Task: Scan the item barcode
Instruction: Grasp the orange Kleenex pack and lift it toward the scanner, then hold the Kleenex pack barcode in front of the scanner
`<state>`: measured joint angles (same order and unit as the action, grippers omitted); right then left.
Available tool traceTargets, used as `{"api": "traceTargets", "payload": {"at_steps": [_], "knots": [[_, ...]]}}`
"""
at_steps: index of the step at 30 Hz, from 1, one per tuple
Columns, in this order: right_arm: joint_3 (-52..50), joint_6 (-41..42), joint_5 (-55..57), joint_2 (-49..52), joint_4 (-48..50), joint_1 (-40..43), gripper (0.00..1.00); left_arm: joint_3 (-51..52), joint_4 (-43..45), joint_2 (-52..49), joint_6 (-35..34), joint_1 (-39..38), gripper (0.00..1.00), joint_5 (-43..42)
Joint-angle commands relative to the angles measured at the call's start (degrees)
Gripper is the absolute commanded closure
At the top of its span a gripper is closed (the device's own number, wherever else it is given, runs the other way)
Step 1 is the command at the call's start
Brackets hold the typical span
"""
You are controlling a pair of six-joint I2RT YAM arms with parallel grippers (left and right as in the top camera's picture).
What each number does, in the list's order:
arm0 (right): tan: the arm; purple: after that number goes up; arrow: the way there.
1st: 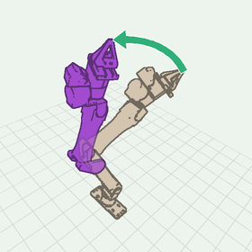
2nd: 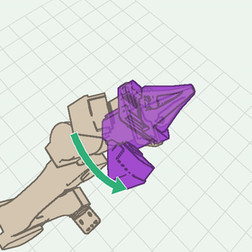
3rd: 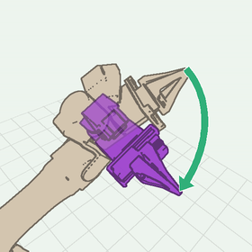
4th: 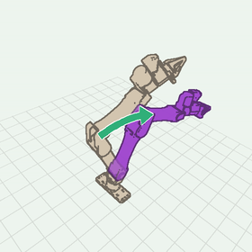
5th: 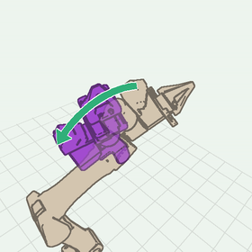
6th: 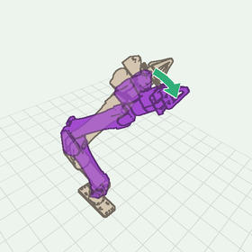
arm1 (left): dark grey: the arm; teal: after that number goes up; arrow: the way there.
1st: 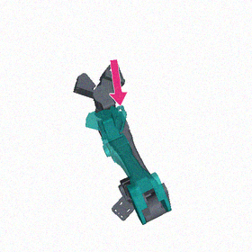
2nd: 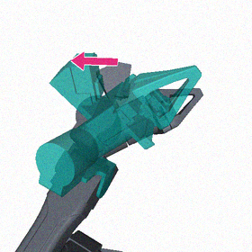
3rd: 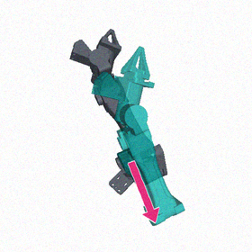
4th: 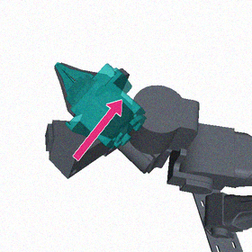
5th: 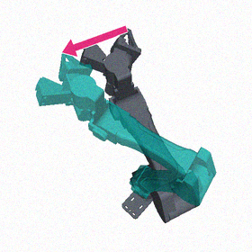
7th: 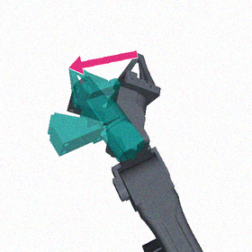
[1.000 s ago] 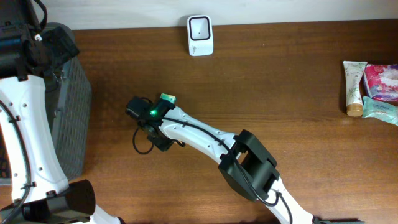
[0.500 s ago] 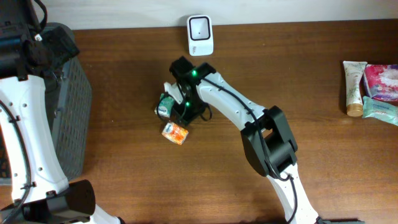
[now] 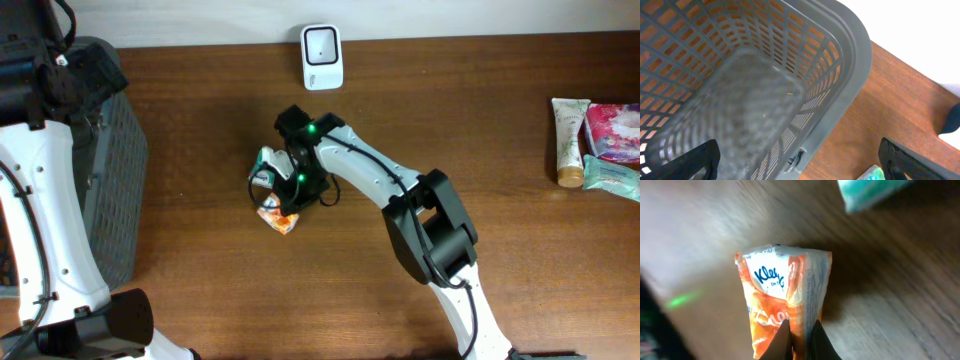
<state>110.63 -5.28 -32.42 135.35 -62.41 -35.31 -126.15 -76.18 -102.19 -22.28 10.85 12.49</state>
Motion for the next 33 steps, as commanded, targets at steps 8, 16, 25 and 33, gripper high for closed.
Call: {"api": "traceTargets", "payload": {"at_steps": [8, 16, 25, 33], "knots": [[3.72, -8.15, -46.56, -3.08, -1.90, 23.69, 0.96, -0.55, 0.07, 0.92, -0.35, 0.20, 0.01, 0.42], [3.72, -11.82, -56.52, -3.08, -1.27, 31.67, 0.96, -0.55, 0.07, 0.92, -0.35, 0.20, 0.01, 0.42], [3.72, -11.85, -56.43, -3.08, -0.42, 31.98, 0.96, -0.55, 0.07, 0.92, -0.35, 0.20, 0.01, 0.42], [3.80, 9.51, 10.62, -3.10, 3.78, 23.34, 0.96, -0.55, 0.07, 0.92, -0.35, 0.20, 0.01, 0.42]]}}
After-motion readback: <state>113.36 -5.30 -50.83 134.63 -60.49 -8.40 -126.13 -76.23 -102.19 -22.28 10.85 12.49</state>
